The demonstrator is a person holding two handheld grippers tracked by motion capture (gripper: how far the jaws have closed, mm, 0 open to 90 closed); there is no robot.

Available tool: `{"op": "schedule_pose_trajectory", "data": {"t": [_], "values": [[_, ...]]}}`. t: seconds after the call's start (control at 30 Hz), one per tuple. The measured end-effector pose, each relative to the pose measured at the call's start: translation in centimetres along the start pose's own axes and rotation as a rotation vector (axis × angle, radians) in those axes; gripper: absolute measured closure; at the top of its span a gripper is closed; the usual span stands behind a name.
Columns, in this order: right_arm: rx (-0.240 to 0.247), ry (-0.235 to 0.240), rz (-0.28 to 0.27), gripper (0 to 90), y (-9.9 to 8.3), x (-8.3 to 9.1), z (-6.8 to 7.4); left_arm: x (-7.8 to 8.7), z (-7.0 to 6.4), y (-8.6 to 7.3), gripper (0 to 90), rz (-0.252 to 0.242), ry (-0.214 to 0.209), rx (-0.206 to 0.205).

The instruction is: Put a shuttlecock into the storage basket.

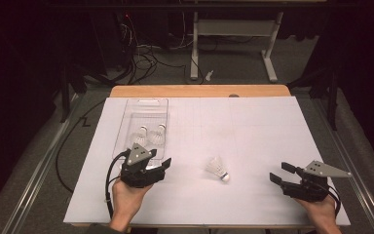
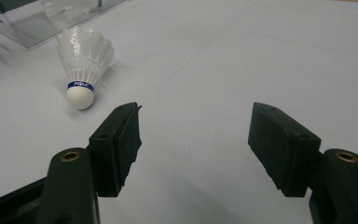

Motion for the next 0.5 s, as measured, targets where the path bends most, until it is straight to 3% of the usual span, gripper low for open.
{"op": "schedule_pose_trajectory", "data": {"t": [0.5], "values": [[0.001,0.001,-0.001,34.4,0.02,0.00,0.02,-0.42,-0.86,0.35,42.1,-0.004,-0.021,-0.008]]}}
Point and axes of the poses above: each handheld gripper's, and its own axes: x roughly backward along the jaws, y roughly out of its top, z roughly to its left, the point moved 2 cm from there along -x, roughly forward along the jaws, and after that the axes turned 13 degrees about y, right-handed, at the moved point
